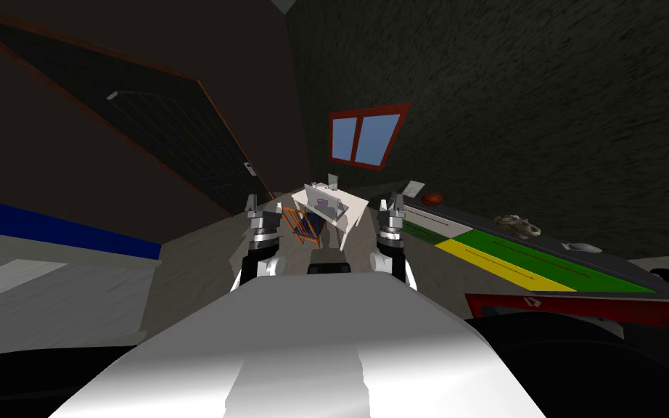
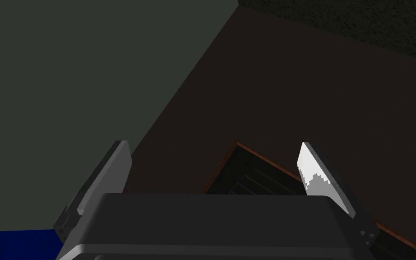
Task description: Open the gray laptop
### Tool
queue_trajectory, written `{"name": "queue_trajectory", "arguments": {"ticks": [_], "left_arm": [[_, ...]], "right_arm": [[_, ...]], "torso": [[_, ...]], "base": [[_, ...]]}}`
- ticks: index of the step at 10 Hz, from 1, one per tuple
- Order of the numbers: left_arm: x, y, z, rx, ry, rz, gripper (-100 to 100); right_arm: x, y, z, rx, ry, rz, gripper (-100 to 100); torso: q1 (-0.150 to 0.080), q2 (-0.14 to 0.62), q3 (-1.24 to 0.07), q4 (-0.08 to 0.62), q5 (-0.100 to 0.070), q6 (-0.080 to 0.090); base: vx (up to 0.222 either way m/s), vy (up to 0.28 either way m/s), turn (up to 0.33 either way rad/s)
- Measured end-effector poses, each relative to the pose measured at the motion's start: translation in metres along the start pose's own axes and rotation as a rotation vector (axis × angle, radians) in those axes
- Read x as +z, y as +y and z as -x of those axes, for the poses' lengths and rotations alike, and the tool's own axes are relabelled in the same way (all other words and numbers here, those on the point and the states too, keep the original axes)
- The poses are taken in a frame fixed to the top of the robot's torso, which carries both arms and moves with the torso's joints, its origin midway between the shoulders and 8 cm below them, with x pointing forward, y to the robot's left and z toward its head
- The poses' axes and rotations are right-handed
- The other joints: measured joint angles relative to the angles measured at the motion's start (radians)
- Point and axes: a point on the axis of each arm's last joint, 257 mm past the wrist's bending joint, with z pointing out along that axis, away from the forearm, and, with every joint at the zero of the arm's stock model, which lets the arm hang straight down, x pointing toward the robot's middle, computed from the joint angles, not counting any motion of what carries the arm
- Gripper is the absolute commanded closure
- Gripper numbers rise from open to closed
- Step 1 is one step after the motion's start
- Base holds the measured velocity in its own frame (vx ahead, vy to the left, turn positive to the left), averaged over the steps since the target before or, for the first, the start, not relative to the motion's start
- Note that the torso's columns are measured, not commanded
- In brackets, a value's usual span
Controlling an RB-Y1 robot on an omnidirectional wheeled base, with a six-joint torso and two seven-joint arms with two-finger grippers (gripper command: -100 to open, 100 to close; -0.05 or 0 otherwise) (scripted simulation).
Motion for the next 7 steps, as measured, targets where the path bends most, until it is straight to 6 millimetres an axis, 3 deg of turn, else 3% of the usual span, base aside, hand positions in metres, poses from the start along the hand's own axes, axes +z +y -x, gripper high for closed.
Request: {"name": "queue_trajectory", "arguments": {"ticks": [2, 7], "left_arm": [[0.0000, 0.0000, 0.0000, 0.000, 0.000, 0.000, 0], [0.0000, -0.0002, 0.0000, 0.000, 0.000, 0.000, 0]], "right_arm": [[0.0000, 0.0000, 0.0000, 0.000, 0.000, 0.000, 0], [0.0000, 0.0002, 0.0000, 0.000, 0.000, 0.000, 0]], "torso": [[0.000, 0.104, -0.209, 0.105, 0.000, 0.000], [0.000, 0.470, -0.939, 0.470, 0.000, 0.000]], "base": [[0.000, 0.000, 0.000], [0.000, 0.000, 0.000]]}}
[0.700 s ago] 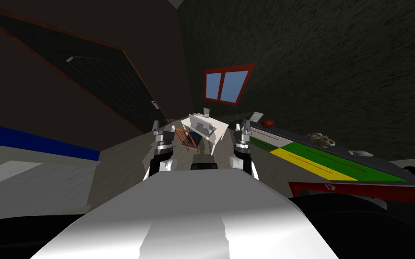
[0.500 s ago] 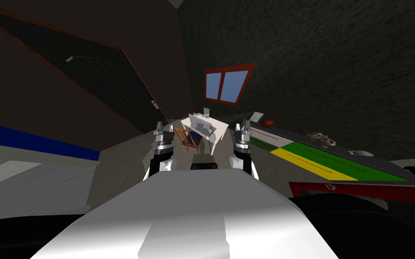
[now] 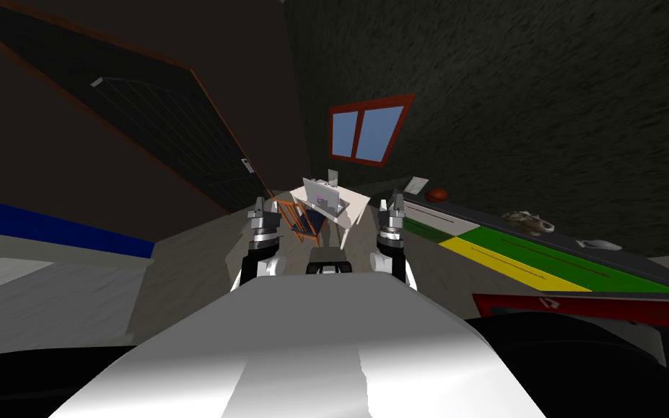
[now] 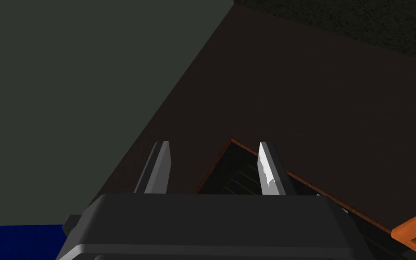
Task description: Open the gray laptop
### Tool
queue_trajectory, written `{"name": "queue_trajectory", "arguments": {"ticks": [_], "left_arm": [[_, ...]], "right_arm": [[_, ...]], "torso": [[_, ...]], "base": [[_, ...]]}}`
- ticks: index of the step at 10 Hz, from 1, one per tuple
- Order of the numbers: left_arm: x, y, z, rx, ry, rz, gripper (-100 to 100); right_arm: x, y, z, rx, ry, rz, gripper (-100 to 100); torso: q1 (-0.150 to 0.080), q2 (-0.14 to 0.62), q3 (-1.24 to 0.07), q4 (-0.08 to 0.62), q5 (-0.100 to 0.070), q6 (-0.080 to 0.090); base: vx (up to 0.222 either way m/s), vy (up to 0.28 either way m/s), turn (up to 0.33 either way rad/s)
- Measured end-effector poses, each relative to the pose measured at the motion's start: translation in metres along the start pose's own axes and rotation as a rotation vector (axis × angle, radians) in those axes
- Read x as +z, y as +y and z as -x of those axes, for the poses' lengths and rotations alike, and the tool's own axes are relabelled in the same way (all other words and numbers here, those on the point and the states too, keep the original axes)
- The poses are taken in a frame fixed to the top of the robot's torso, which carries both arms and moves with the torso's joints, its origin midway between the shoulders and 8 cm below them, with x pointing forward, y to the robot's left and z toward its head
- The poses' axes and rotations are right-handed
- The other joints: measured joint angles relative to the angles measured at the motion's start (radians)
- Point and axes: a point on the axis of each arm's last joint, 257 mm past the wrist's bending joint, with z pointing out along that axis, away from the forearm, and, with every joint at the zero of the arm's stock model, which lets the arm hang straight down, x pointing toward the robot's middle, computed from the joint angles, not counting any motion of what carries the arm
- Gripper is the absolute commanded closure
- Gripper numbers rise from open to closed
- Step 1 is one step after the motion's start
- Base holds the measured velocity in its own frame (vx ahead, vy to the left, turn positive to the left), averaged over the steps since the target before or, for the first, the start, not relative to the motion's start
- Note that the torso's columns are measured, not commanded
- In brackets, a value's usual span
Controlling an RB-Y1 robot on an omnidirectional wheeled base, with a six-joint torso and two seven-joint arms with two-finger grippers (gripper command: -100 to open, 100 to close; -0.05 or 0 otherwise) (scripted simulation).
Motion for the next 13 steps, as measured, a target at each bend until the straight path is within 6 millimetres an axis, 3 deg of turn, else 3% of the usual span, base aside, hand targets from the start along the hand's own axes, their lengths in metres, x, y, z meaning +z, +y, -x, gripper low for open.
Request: {"name": "queue_trajectory", "arguments": {"ticks": [2, 3, 6, 13], "left_arm": [[0.000, 0.000, 0.000, 0.000, 0.000, 0.000, 0], [0.000, 0.000, 0.000, 0.000, 0.000, 0.000, -100], [0.000, 0.015, 0.000, 0.005, 0.040, 0.043, -100], [0.002, 0.089, 0.033, -0.090, -0.004, 0.206, -100]], "right_arm": [[0.000, 0.000, 0.000, 0.000, 0.000, 0.000, 0], [0.000, 0.000, 0.000, 0.000, 0.000, 0.000, 0], [0.000, 0.000, 0.000, 0.000, 0.000, -0.001, 0], [0.000, 0.000, 0.000, 0.000, 0.000, -0.001, 0]], "torso": [[0.000, 0.148, -0.295, 0.148, 0.000, 0.000], [0.000, 0.221, -0.443, 0.221, 0.000, 0.000], [-0.003, 0.265, -0.537, 0.266, -0.001, 0.000], [0.001, 0.269, -0.536, 0.268, 0.000, 0.000]], "base": [[0.000, 0.000, 0.000], [0.020, -0.043, 0.038], [0.055, -0.099, 0.064], [0.089, -0.188, 0.101]]}}
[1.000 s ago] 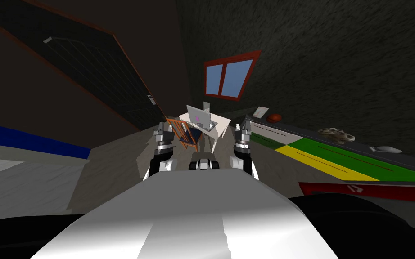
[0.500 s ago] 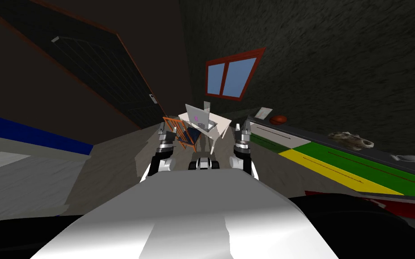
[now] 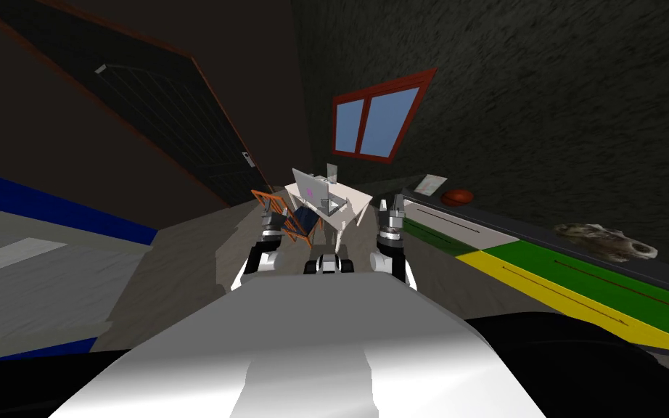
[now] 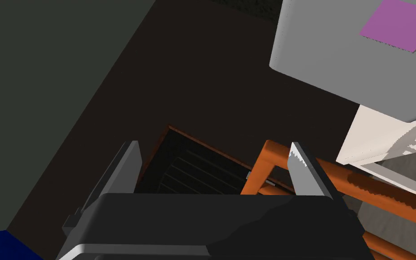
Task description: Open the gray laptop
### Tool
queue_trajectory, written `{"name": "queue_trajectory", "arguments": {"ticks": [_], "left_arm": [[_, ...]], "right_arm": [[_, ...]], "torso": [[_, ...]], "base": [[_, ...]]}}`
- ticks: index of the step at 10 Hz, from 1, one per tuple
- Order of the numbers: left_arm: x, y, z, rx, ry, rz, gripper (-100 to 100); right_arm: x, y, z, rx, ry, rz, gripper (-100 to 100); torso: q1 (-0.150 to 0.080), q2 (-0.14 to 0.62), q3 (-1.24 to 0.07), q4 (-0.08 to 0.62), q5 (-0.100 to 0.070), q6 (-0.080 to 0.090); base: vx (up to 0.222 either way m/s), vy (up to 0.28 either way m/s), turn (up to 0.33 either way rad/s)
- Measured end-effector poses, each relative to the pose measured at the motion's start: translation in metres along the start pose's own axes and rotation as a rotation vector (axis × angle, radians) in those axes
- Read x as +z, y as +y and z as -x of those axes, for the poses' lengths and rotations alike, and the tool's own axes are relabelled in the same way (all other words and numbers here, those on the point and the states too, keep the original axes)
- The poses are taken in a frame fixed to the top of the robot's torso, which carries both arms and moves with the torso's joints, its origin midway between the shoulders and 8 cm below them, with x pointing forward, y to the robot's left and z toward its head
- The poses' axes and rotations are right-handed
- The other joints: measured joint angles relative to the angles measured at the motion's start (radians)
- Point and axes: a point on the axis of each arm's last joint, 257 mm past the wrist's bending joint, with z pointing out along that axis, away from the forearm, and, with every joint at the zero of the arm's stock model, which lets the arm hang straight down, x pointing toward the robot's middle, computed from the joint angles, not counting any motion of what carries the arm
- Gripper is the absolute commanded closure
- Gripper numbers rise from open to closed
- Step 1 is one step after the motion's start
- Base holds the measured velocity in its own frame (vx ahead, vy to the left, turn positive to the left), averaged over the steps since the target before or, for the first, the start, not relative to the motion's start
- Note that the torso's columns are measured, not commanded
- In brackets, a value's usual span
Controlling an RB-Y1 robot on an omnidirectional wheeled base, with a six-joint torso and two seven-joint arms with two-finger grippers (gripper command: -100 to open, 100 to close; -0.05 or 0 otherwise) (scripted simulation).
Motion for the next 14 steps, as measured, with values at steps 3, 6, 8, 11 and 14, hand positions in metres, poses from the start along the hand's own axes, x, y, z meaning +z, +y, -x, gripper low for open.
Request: {"name": "queue_trajectory", "arguments": {"ticks": [3, 6, 8, 11, 14], "left_arm": [[0.003, 0.021, 0.019, -0.054, -0.035, 0.056, -100], [0.009, 0.041, 0.034, -0.098, -0.065, 0.107, -100], [0.010, 0.056, 0.046, -0.129, -0.088, 0.141, -100], [0.013, 0.074, 0.058, -0.174, -0.120, 0.180, -100], [0.016, 0.092, 0.070, -0.233, -0.161, 0.218, -100]], "right_arm": [[0.000, 0.000, 0.000, 0.000, 0.000, 0.000, 0], [0.000, 0.000, 0.000, 0.000, 0.000, 0.000, 0], [0.000, 0.000, 0.000, 0.000, 0.000, 0.000, 0], [0.000, 0.000, 0.000, 0.000, 0.000, 0.000, 0], [0.000, 0.000, 0.000, 0.000, 0.000, 0.000, 0]], "torso": [[0.000, 0.001, 0.001, 0.000, 0.000, 0.000], [0.002, -0.001, 0.000, 0.000, 0.000, 0.000], [-0.003, 0.000, 0.000, 0.000, -0.001, 0.000], [0.002, -0.001, -0.001, 0.000, 0.001, 0.000], [0.001, -0.001, 0.000, 0.000, 0.000, 0.000]], "base": [[0.056, -0.198, 0.086], [0.058, -0.142, 0.072], [0.044, -0.186, 0.081], [0.053, -0.146, 0.084], [0.049, -0.137, 0.058]]}}
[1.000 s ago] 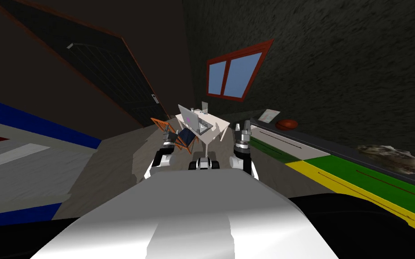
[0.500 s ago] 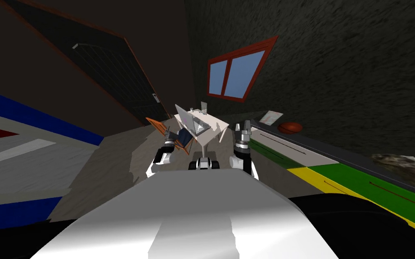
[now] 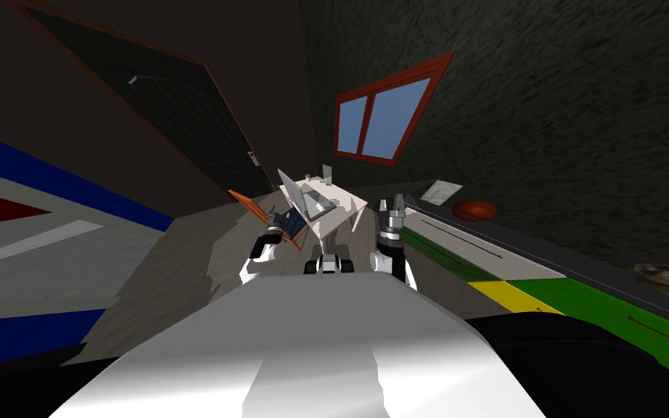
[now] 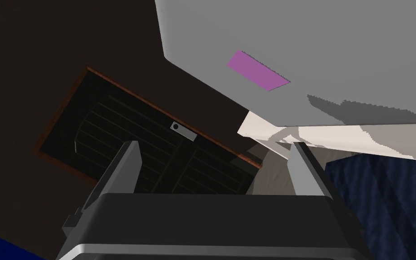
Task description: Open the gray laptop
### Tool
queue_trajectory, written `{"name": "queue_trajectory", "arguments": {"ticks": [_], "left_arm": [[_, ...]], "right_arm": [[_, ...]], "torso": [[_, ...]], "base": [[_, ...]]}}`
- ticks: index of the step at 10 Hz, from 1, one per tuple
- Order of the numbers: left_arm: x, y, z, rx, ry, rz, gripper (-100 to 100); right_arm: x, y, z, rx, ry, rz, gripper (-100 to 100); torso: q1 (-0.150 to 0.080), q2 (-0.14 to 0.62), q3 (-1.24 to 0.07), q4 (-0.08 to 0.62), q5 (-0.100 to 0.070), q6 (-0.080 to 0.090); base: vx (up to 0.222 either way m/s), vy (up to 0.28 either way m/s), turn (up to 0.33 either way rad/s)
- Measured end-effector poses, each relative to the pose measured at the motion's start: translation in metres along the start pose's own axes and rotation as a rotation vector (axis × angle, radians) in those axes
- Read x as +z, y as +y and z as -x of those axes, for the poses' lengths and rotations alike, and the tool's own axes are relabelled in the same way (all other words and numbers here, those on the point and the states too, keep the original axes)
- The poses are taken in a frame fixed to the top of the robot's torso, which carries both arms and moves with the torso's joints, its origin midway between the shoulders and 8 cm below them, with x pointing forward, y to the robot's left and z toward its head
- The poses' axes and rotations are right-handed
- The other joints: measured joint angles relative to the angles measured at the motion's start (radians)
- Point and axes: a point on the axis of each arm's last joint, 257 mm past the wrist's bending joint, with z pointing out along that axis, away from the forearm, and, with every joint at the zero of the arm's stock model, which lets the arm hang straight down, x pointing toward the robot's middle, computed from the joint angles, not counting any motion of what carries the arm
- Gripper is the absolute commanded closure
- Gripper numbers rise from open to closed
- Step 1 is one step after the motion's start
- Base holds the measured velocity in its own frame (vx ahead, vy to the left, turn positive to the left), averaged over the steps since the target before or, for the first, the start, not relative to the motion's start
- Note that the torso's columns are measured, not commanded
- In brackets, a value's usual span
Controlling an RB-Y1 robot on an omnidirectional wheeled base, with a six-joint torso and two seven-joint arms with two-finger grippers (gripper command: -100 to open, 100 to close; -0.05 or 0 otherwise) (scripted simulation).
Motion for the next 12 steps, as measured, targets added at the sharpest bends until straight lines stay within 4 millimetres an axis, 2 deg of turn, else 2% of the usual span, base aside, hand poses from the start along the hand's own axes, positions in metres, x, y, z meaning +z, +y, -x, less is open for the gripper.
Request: {"name": "queue_trajectory", "arguments": {"ticks": [5, 7, 12], "left_arm": [[0.011, 0.033, 0.019, -0.153, -0.079, 0.059, -100], [0.012, 0.052, 0.026, -0.234, -0.115, 0.084, -100], [0.010, 0.077, 0.010, -0.378, -0.160, 0.091, -100]], "right_arm": [[0.000, 0.000, 0.000, 0.000, 0.000, 0.000, 0], [0.000, 0.000, 0.000, 0.000, 0.000, 0.000, 0], [0.000, 0.000, 0.000, 0.000, 0.000, 0.000, 0]], "torso": [[-0.005, 0.000, 0.000, 0.000, -0.001, 0.000], [0.002, 0.001, 0.000, -0.001, 0.001, 0.001], [-0.005, -0.005, -0.003, -0.003, 0.001, 0.005]], "base": [[0.049, -0.181, 0.089], [0.023, -0.113, 0.078], [0.002, -0.031, 0.011]]}}
